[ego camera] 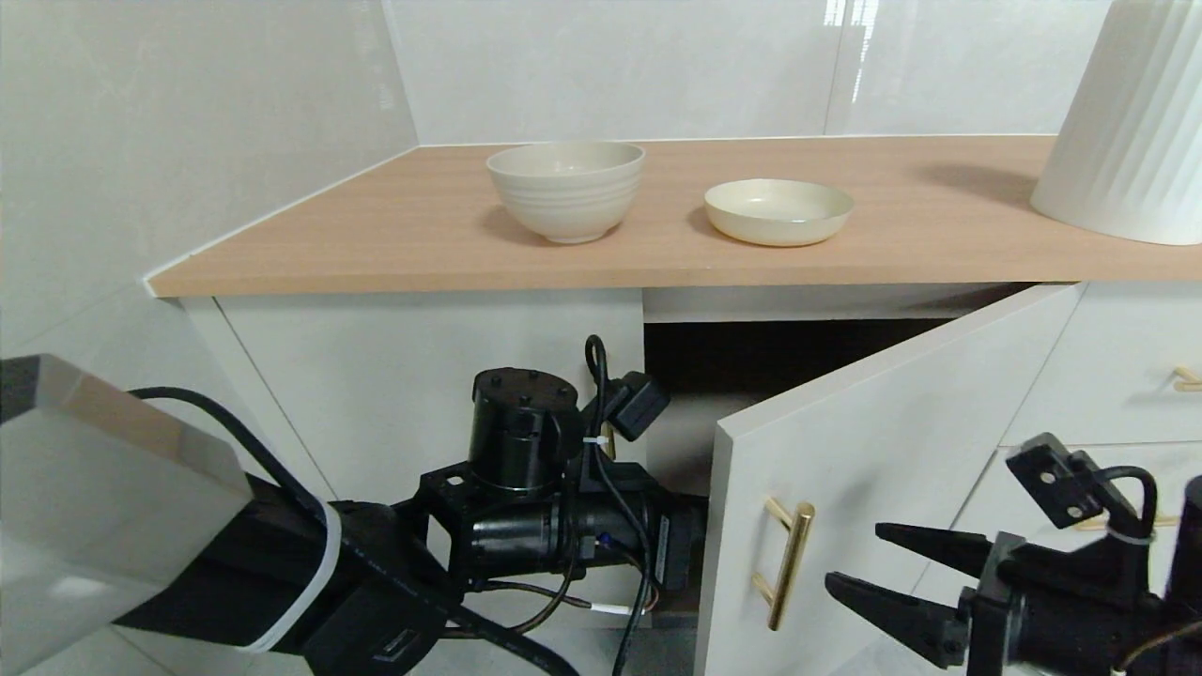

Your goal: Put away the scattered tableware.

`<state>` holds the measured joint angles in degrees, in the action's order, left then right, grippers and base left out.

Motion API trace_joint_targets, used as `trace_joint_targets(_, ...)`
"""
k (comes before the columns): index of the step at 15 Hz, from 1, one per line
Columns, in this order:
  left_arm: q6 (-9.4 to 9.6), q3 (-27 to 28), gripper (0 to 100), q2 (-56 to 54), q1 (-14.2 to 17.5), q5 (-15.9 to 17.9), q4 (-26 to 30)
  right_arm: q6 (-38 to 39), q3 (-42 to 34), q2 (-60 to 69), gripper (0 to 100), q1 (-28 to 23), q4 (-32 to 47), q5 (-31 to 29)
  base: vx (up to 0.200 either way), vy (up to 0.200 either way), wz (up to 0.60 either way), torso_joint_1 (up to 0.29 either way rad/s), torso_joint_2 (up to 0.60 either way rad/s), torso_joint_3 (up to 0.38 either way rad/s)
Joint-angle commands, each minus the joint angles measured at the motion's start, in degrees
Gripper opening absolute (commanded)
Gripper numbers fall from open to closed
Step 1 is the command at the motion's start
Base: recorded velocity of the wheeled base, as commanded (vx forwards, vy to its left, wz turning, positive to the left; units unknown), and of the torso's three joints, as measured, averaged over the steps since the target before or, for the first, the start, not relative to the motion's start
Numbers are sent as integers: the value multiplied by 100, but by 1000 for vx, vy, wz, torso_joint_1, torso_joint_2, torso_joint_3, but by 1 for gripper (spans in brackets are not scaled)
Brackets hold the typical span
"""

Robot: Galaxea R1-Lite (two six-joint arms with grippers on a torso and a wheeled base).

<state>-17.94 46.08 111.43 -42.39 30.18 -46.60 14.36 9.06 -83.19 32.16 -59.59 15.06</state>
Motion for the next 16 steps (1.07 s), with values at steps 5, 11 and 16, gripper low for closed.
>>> trace_joint_targets(5, -245, -64, 0, -412, 46, -13, -77, -83, 351, 1903, 100, 115, 1766, 217, 0, 0, 0, 0, 0, 0)
trace_joint_targets(11, -245, 59, 0, -298, 46, 5, -77, -91, 580, 2158, 100, 124, 2364, 235, -33, 0, 0, 0, -1, 0)
trace_joint_targets(16, -253, 358, 0, -113, 11, 14, -50, -100, 553, 2149, 100, 150, 2364, 252, -200, 0, 0, 2, 2, 1)
